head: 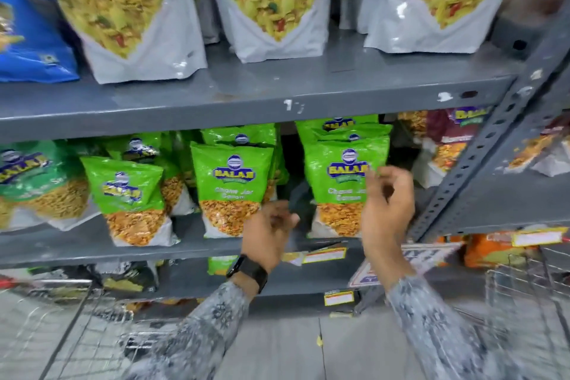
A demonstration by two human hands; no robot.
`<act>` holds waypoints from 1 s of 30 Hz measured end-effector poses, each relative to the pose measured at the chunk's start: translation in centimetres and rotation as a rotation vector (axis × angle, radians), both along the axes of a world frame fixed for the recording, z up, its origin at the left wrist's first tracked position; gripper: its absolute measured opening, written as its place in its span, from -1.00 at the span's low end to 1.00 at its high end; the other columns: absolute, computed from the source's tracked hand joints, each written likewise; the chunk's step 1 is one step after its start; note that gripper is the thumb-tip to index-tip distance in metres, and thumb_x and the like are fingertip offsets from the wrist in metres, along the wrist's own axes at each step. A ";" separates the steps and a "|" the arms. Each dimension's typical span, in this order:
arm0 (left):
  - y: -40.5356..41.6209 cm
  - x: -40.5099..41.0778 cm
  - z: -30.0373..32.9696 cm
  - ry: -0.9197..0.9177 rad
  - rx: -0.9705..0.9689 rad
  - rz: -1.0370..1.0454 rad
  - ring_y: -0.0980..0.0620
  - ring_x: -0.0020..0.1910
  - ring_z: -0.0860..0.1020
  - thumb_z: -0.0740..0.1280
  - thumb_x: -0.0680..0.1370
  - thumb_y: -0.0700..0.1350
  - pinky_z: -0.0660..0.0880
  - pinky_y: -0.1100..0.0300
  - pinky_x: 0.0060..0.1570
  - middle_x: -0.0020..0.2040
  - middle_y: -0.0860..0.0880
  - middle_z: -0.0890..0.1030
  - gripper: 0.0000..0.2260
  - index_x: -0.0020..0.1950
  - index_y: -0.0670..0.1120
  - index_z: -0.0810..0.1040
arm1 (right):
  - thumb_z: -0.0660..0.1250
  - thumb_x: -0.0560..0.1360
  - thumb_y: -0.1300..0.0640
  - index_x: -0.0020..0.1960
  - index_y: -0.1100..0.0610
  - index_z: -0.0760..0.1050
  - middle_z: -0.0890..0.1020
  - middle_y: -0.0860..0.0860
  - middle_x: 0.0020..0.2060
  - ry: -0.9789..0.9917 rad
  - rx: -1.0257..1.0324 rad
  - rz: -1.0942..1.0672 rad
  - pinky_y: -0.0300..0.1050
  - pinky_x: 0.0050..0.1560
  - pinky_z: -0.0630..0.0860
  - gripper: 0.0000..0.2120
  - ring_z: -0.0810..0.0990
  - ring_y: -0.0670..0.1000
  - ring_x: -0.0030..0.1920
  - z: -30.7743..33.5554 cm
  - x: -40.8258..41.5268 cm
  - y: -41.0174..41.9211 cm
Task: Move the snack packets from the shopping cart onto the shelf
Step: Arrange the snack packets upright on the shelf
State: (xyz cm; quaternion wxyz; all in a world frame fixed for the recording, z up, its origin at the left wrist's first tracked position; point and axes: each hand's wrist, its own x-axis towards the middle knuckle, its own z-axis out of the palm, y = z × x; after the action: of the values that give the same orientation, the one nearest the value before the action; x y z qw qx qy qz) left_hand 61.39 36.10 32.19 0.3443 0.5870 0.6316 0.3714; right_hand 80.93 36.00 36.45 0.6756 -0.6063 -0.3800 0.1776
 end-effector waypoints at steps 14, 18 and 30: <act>10.3 -12.6 5.9 -0.198 0.051 0.169 0.11 -0.04 0.58 0.45 0.55 -0.16 0.56 0.13 0.17 0.04 -0.06 0.65 -0.80 0.12 -0.24 0.63 | 0.43 0.48 -0.11 0.05 0.08 0.62 0.65 0.17 0.07 -0.570 -0.765 0.550 0.05 -0.01 0.59 -0.71 0.65 0.25 0.08 -8.4 -13.4 1.6; 10.9 -12.2 5.5 -0.231 0.072 0.204 0.04 -0.10 0.52 0.46 0.55 -0.11 0.42 0.17 -0.02 -0.05 -0.09 0.63 -0.81 0.10 -0.17 0.64 | 0.40 0.50 -0.06 -0.06 0.07 0.58 0.70 0.14 0.00 -0.482 -0.786 0.444 0.04 -0.10 0.54 -0.81 0.66 0.26 0.02 -8.9 -12.8 0.6; 1.6 -13.8 -2.8 -0.061 -0.223 -0.117 0.02 0.06 0.54 0.63 0.37 -0.13 0.54 0.26 -0.02 0.06 0.09 0.59 -0.35 0.37 -0.05 0.40 | 0.48 0.48 -0.04 0.26 0.12 0.58 0.64 0.00 -0.04 -0.023 -0.361 0.342 -0.23 -0.12 0.51 -0.58 0.62 -0.06 -0.11 1.2 -13.1 8.4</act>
State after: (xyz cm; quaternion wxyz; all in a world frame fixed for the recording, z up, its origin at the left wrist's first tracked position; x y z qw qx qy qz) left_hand 47.60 37.72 29.43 0.4474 0.5696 0.6228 0.2959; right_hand 67.81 44.42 37.60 0.5121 -0.6459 -0.4471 0.3473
